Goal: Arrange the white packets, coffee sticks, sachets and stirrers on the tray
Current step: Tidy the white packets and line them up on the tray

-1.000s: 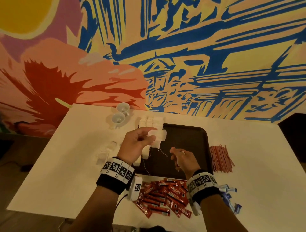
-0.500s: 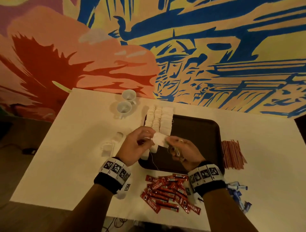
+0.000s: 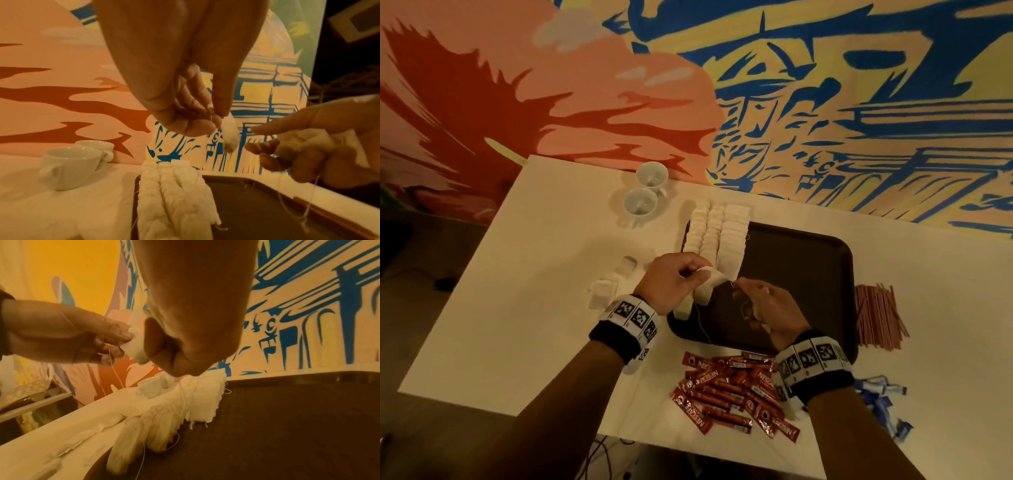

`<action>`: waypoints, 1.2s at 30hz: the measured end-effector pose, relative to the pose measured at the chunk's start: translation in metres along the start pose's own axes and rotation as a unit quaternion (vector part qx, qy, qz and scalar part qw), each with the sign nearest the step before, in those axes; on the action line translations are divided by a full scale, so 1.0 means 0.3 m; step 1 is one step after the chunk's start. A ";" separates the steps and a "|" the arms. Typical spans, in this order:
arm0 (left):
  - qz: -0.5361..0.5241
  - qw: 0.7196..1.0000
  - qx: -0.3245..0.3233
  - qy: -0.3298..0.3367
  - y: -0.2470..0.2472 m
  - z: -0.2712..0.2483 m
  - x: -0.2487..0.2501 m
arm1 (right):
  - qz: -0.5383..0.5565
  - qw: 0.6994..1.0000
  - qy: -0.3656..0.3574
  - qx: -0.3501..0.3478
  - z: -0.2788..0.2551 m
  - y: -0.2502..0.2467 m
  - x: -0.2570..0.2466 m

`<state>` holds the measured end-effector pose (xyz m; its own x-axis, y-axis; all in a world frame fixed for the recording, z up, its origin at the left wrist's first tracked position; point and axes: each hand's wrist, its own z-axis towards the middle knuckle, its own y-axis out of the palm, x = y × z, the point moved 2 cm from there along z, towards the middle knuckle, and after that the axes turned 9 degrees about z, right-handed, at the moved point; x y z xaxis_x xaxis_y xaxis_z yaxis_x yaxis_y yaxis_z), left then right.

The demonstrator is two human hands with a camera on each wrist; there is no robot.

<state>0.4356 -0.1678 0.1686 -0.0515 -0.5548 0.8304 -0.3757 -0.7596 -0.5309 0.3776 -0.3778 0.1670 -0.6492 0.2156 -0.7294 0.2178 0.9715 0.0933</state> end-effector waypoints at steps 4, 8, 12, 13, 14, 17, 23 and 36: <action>0.097 0.994 -0.059 -0.002 0.047 0.061 -0.061 | 0.038 0.998 0.026 0.043 0.024 -0.062 0.045; 0.187 0.972 -0.138 -0.016 0.100 0.115 -0.104 | 0.075 0.995 0.035 0.060 0.036 -0.095 0.096; 0.292 0.933 -0.209 -0.025 0.155 0.159 -0.137 | 0.088 0.993 0.043 0.058 0.027 -0.115 0.138; 0.310 0.926 -0.212 -0.028 0.166 0.167 -0.146 | 0.087 0.993 0.045 0.060 0.024 -0.120 0.146; 0.327 0.921 -0.208 -0.031 0.175 0.175 -0.152 | 0.086 0.993 0.046 0.061 0.021 -0.123 0.151; 0.367 0.912 -0.181 -0.025 0.186 0.190 -0.145 | 0.097 0.992 0.048 0.063 0.012 -0.135 0.165; 0.426 0.890 -0.165 -0.019 0.196 0.194 -0.145 | 0.108 0.991 0.049 0.063 -0.007 -0.159 0.189; 0.371 0.928 0.011 -0.033 0.083 0.102 -0.037 | 0.153 0.987 0.047 0.030 -0.125 -0.150 0.172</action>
<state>0.4552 -0.1909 0.1411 -0.2316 -0.9471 0.2223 -0.2403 -0.1658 -0.9564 0.3070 -0.4068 0.1504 -0.6112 0.5084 -0.6066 0.4545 0.8529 0.2569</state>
